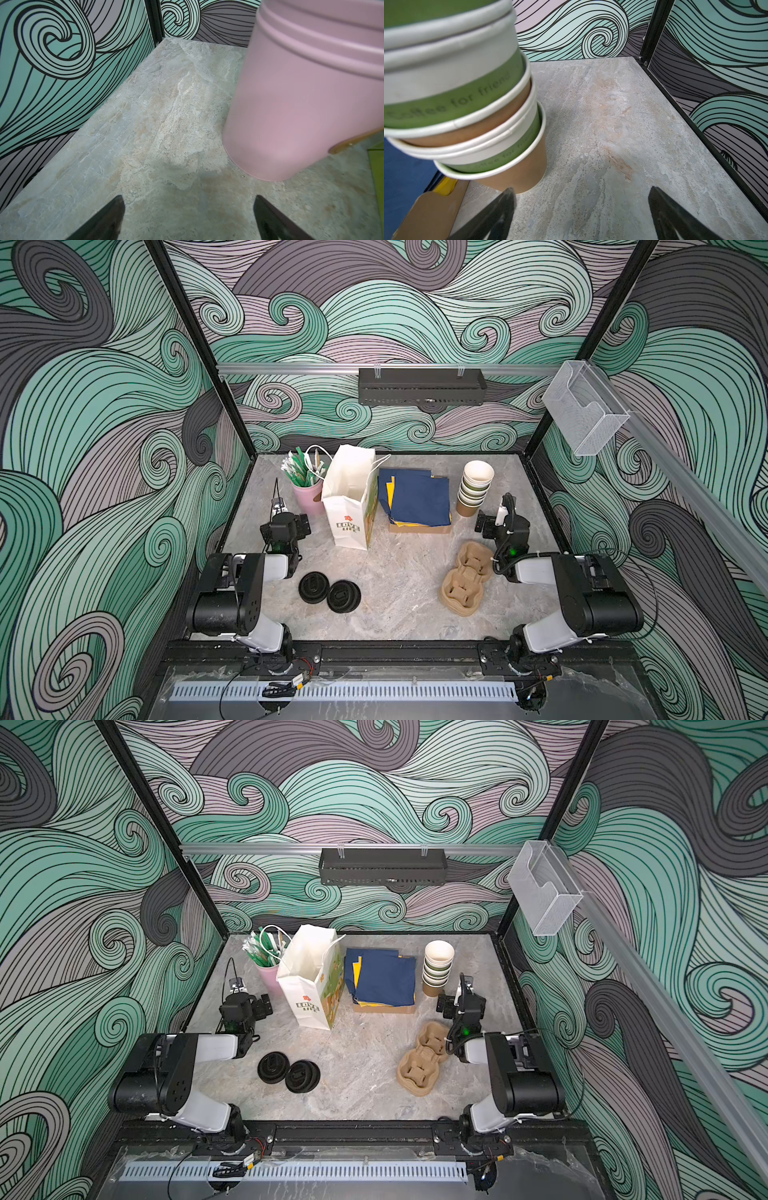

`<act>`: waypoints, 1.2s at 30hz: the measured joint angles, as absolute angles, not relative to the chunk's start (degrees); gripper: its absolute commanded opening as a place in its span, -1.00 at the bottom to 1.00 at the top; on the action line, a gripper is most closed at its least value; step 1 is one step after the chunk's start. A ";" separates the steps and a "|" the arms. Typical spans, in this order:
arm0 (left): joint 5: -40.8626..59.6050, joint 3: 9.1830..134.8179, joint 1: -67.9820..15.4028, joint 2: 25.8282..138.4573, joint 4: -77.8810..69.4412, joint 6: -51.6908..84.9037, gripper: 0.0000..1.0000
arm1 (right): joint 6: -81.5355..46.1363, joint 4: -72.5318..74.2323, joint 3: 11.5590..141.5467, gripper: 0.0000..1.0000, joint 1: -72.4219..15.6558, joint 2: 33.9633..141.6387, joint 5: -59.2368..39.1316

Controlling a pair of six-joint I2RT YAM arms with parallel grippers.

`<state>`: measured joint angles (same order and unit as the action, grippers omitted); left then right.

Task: Pack the takeout coffee

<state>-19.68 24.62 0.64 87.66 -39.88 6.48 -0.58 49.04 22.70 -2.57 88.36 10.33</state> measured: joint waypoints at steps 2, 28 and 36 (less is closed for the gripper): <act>-19.68 24.62 0.64 87.66 -39.90 6.48 0.97 | -0.58 49.04 22.70 0.99 -2.57 88.36 10.33; -21.76 37.06 1.87 65.39 -4.93 15.03 0.97 | -26.20 -17.23 30.04 0.92 0.03 37.67 18.44; -10.17 44.84 1.89 61.34 13.34 24.10 0.95 | -32.77 -40.32 41.08 0.83 0.03 37.41 10.24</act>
<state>-10.17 44.84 1.89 61.34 13.34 24.10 -32.77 -40.32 41.08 0.03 37.41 10.24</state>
